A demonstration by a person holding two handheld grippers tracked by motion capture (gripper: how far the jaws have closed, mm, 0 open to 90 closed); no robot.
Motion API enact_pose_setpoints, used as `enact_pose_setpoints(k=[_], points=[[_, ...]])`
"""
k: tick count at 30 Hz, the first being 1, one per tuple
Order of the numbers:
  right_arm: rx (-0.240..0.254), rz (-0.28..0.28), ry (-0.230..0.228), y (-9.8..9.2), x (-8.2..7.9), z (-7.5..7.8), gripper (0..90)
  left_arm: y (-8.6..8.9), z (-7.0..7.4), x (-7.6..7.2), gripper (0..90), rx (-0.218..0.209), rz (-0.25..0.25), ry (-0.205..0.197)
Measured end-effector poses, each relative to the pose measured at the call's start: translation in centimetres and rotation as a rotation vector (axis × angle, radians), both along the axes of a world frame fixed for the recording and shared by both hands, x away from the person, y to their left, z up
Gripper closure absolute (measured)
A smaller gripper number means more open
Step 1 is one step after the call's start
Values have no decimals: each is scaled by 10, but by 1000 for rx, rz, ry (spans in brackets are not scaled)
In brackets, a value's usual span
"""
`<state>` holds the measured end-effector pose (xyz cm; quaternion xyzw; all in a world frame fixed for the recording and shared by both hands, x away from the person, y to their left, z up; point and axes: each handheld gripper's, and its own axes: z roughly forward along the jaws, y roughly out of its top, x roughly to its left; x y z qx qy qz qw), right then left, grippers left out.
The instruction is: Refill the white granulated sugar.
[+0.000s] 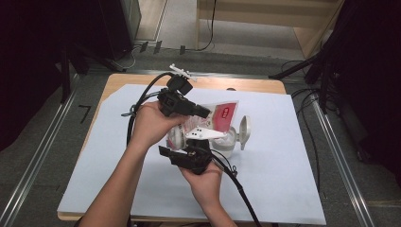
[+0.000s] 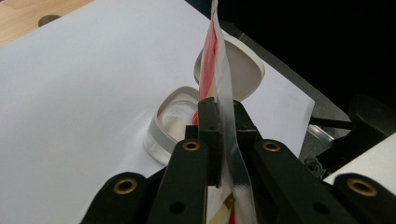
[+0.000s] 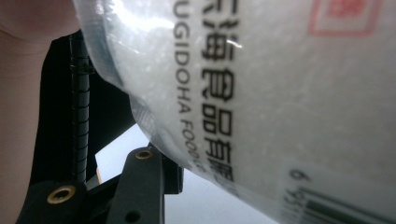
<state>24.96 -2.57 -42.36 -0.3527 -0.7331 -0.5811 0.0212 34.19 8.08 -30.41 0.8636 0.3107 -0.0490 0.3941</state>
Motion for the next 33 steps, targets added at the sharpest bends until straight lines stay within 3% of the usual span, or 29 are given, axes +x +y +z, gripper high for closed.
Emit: enact_pose_setpoints(k=[33], points=[[49, 14, 27, 0, 0, 3, 622, 0, 4, -3, 860, -8, 14, -15]])
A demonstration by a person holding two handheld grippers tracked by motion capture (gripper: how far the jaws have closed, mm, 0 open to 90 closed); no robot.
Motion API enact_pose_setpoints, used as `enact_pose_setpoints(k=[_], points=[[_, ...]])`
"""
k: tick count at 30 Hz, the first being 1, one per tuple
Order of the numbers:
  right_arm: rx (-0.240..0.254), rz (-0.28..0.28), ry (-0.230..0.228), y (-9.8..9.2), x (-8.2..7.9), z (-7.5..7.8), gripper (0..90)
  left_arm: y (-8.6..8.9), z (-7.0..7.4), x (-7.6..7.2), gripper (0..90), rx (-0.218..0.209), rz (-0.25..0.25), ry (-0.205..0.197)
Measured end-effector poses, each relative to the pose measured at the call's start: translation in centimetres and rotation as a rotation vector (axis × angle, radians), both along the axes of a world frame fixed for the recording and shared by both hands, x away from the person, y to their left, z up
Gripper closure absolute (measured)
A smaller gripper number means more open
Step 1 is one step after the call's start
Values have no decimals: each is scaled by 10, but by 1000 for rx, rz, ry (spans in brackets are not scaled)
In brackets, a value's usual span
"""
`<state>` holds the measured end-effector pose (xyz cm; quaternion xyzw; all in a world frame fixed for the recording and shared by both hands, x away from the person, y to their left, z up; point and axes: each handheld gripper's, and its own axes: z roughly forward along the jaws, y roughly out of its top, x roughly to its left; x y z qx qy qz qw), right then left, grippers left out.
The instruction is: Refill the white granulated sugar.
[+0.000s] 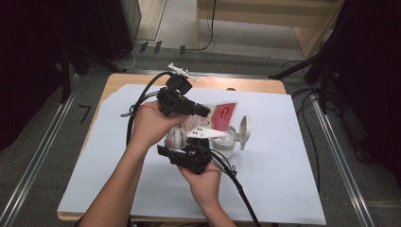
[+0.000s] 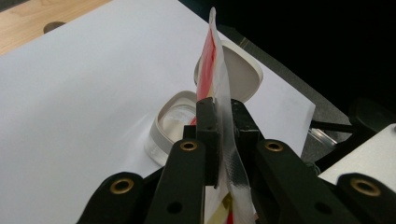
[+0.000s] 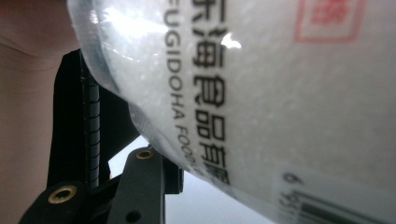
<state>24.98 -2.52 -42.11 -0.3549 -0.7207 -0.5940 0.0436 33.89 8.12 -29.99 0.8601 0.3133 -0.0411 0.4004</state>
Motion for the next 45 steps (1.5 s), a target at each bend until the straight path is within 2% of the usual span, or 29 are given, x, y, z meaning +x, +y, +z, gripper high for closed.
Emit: enact_pose_setpoints(k=[5, 26, 36, 42, 45], points=[[15, 6, 11, 0, 0, 0, 622, -1, 1, -1, 856, 1, 0, -6], [4, 9, 16, 0, 1, 1, 620, 0, 0, 0, 862, -6, 3, -1], [8, 24, 2, 3, 0, 1, 589, 2, 1, 0, 870, 2, 3, 0], [4, 15, -5, 2, -2, 3, 620, 1, 2, -2, 867, -9, 4, 0], [10, 12, 0, 2, -2, 3, 621, 1, 3, -2, 864, 0, 2, -6]])
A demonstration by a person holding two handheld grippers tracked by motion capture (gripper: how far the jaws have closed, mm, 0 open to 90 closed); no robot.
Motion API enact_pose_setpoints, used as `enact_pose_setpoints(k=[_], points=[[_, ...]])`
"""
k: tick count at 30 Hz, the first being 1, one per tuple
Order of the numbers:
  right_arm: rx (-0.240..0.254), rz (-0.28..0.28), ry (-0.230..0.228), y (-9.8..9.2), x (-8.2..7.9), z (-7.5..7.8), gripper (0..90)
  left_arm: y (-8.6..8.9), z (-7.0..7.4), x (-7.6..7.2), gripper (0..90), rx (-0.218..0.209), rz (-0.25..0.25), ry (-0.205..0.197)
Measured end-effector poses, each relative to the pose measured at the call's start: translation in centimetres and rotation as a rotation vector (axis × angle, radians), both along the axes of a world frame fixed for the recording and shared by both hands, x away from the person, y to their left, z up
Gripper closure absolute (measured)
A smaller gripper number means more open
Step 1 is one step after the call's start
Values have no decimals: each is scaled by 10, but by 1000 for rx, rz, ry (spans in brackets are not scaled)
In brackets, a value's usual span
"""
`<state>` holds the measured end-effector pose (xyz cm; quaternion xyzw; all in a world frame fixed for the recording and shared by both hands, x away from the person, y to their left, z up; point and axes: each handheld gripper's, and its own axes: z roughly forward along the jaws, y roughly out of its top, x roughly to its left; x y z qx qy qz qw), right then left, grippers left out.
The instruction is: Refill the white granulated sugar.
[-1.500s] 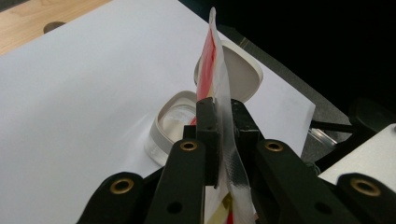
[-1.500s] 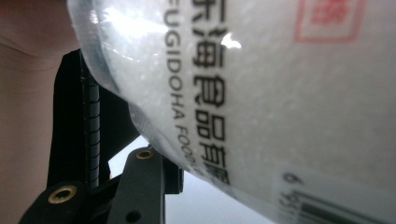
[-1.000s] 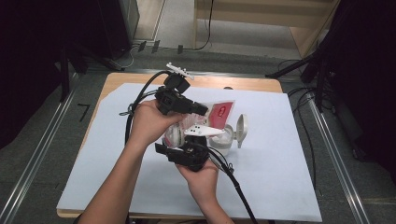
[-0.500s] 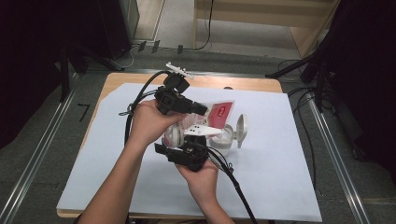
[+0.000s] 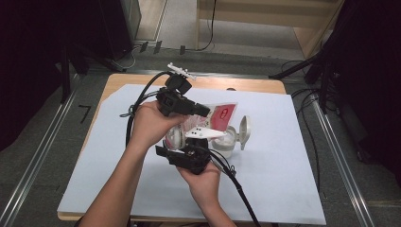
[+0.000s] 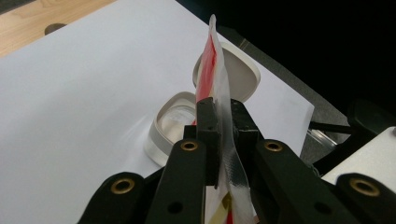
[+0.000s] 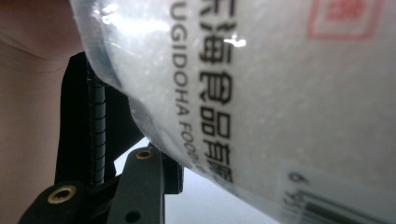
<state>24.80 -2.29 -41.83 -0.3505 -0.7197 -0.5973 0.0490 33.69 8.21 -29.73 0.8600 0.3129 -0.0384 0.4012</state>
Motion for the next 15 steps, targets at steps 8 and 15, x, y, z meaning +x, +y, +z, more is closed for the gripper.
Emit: enact_pose_setpoints(k=[8, 15], points=[[11, -4, 7, 0, -1, -1, 622, -2, -1, 0, 858, -8, -6, 5], [16, -5, 9, -1, -1, -1, 622, -3, 0, -1, 856, -1, -6, -2]])
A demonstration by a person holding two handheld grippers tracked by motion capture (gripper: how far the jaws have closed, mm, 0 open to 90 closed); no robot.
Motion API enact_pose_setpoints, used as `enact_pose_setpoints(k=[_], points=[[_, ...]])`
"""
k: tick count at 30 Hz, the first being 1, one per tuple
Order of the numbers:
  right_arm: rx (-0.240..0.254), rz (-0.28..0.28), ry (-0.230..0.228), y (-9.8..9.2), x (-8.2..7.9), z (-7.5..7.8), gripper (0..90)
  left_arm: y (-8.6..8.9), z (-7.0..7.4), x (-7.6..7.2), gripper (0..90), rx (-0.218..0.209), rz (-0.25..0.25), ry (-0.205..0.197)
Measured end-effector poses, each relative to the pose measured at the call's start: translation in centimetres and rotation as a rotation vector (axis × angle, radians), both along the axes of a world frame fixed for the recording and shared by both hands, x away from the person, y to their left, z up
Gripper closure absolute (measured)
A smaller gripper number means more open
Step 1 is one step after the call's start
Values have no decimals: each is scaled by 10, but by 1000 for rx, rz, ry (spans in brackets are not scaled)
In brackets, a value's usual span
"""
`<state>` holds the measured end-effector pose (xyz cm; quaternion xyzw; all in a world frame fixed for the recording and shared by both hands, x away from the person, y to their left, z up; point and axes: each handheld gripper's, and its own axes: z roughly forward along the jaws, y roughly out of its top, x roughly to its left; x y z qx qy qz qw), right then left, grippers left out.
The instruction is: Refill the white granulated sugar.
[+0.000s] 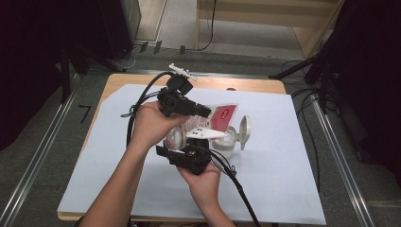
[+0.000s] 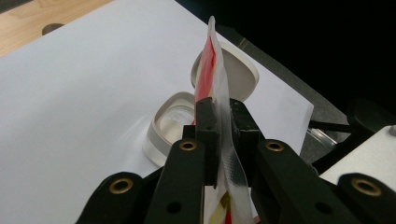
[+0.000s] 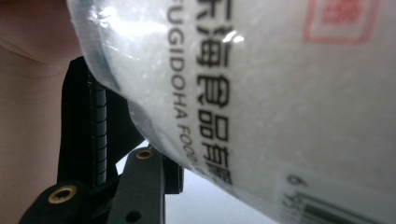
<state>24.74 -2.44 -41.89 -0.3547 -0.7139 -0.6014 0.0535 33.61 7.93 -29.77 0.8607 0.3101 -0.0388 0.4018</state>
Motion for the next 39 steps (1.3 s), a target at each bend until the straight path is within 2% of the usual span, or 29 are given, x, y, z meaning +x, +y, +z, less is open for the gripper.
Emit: enact_pose_setpoints(k=[25, 33, 39], points=[[5, -2, 1, -1, 0, -1, 621, -2, 0, -1, 862, 2, 4, 2], [-28, -16, -35, 1, -2, 0, 601, -2, 0, -1, 868, -5, 4, 1], [-37, -17, -32, 1, -3, 1, 625, -3, 0, -1, 865, -6, 2, -1]])
